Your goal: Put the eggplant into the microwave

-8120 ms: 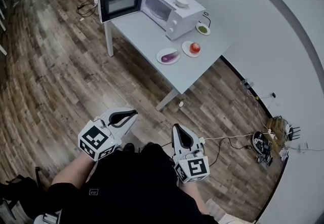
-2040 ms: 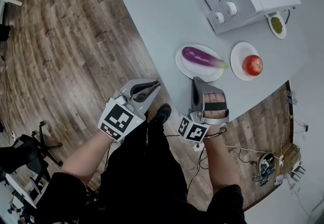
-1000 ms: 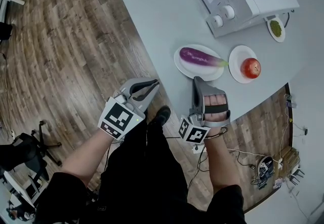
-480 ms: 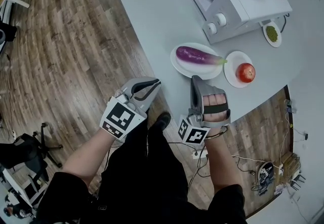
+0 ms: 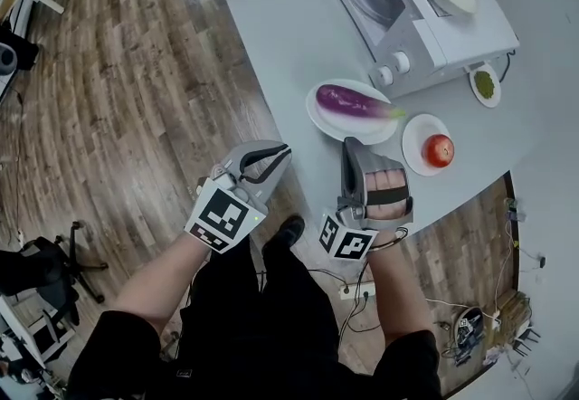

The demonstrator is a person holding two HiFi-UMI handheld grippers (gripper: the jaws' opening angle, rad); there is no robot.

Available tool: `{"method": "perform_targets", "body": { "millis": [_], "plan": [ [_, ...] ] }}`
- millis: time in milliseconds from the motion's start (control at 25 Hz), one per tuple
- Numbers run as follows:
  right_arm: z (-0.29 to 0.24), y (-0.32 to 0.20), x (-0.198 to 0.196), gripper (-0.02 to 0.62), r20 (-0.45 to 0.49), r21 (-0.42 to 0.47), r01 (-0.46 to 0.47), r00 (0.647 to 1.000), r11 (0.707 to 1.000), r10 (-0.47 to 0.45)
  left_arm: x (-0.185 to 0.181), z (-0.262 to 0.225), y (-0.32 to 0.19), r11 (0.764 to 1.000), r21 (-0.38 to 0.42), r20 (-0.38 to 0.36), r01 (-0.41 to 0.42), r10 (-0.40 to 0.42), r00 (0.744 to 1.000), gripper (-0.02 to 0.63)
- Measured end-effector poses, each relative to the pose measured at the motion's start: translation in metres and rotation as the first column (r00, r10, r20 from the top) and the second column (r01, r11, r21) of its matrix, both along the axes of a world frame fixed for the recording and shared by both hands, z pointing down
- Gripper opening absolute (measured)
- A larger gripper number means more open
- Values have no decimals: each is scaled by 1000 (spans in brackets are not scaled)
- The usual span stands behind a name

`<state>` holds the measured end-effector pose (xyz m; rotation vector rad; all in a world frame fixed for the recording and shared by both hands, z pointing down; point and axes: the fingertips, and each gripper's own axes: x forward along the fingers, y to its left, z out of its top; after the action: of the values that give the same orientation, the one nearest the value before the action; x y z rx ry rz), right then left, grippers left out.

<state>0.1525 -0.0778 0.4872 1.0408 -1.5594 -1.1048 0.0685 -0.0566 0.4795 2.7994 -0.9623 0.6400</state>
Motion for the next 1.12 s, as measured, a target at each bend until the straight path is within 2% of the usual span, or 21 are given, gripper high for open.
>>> {"method": "perform_targets", "body": {
  "millis": [200,520,760,1120],
  "plan": [
    [-2,-22,-23,24,-15,4,6,1000,1000,-6,-17,-5,-17,1000,16,-9,-5,5,1000,28],
    [-19,-69,-67,25,-22,12,-33,999,999,33,-67,-21,-68,1000,31,12,-2,1,1000,28],
    [-41,-112,-96,25,-36,28,-79,996,996,80,-99,-42,-121,997,57,11,-47,46,999,28],
    [-63,-169,-136,25,-62,60,-193,978,979,197,-141,-60,-184,983,93,-9,-158,159,987,28]
  ]
}}
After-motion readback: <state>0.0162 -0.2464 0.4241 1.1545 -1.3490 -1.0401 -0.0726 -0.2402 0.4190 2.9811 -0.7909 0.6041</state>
